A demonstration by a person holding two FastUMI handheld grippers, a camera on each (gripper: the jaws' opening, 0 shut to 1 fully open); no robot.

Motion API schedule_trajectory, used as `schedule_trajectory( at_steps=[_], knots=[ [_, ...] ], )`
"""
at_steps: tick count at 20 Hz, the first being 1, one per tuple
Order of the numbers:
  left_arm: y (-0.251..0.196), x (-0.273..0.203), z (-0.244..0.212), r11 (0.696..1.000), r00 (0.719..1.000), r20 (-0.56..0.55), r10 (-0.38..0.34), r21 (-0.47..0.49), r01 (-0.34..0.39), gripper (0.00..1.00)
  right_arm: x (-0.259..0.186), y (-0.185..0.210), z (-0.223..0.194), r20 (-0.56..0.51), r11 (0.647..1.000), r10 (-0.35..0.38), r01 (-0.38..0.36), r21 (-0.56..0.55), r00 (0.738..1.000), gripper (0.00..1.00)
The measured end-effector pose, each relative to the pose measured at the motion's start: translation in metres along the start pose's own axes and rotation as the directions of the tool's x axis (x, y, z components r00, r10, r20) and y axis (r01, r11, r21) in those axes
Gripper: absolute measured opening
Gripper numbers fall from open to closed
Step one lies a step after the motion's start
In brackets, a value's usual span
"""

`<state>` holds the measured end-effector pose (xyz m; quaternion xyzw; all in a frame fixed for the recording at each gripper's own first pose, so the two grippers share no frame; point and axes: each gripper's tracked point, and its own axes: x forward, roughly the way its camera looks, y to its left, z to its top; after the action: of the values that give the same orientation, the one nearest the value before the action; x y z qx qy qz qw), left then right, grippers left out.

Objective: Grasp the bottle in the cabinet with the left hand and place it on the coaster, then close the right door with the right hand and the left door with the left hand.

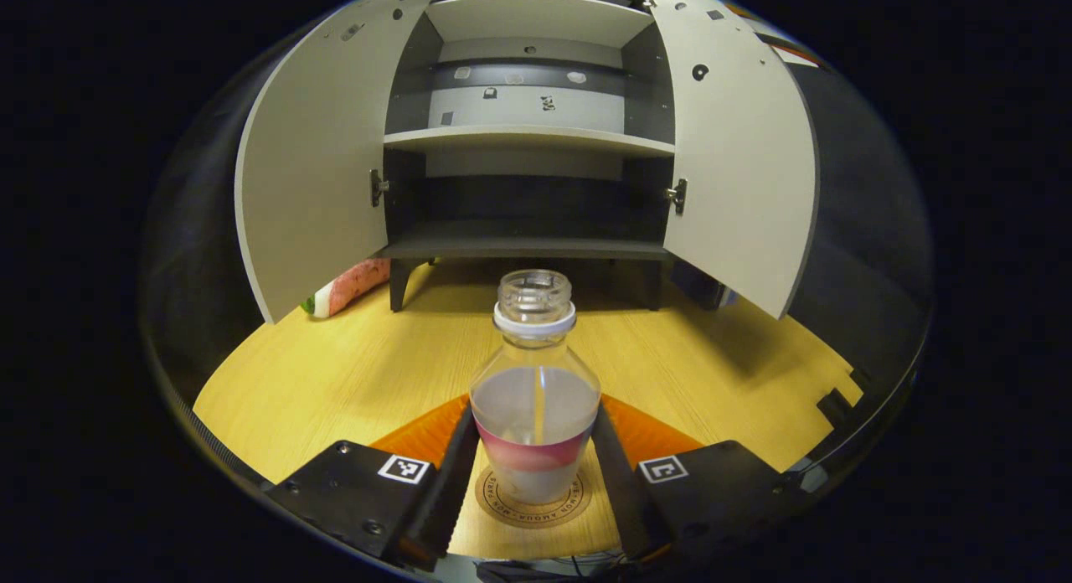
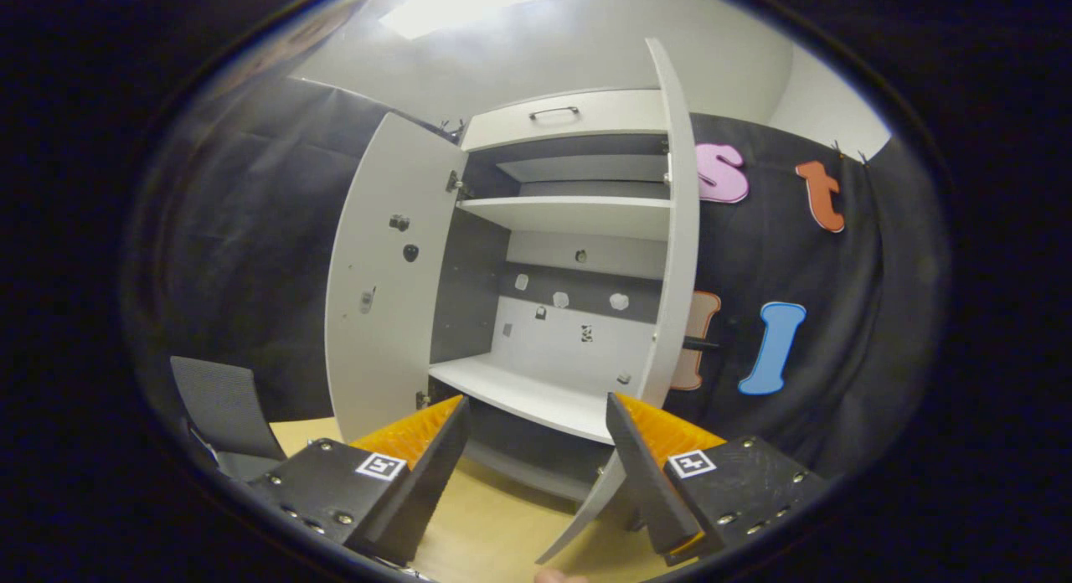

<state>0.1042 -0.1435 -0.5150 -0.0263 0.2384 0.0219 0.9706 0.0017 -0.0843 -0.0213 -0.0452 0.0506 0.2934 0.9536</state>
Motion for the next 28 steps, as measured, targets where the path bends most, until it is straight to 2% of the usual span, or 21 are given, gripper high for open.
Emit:
schedule_trajectory(
  at_steps=[4,9,10,14,18,21,27,28],
  knots=[
    [0.003,-0.004,-0.004,0.999,1.000,0.005,0.025,-0.025,-0.025,0.76,-0.008,-0.008,0.000,0.002,1.000,-0.018,0.018,0.007,1.000,0.98],
    [0.007,-0.005,-0.002,0.998,0.998,-0.005,0.056,-0.011,-0.056,0.83,-0.010,-0.009,-0.002,-0.001,1.000,-0.019,0.019,0.009,1.000,0.98],
    [0.007,-0.006,0.003,0.998,0.998,0.006,0.055,-0.008,-0.055,0.86,-0.009,-0.009,-0.002,-0.001,1.000,-0.018,0.018,0.011,1.000,0.98],
    [0.003,-0.006,0.015,0.999,0.999,0.023,0.036,-0.018,-0.036,0.86,-0.006,-0.008,0.000,0.010,0.999,-0.017,0.016,0.028,1.000,0.98],
    [-0.001,-0.006,0.022,0.999,0.999,0.023,0.029,0.019,-0.030,0.86,-0.006,-0.010,0.003,0.020,0.999,-0.027,0.026,0.032,0.999,0.98],
    [-0.004,-0.014,0.042,0.999,0.999,0.047,0.027,0.038,-0.029,0.86,-0.005,-0.015,0.005,0.033,0.998,-0.044,0.042,0.046,0.999,0.98],
    [-0.009,-0.041,0.124,0.999,0.986,0.165,0.009,0.036,-0.015,0.86,-0.012,-0.031,0.007,0.041,0.993,-0.104,0.101,0.060,0.994,0.98],
    [-0.009,-0.047,0.140,0.999,0.983,0.184,0.006,0.037,-0.013,0.92,-0.013,-0.035,0.008,0.045,0.992,-0.115,0.113,0.060,0.992,0.98]
  ],
)
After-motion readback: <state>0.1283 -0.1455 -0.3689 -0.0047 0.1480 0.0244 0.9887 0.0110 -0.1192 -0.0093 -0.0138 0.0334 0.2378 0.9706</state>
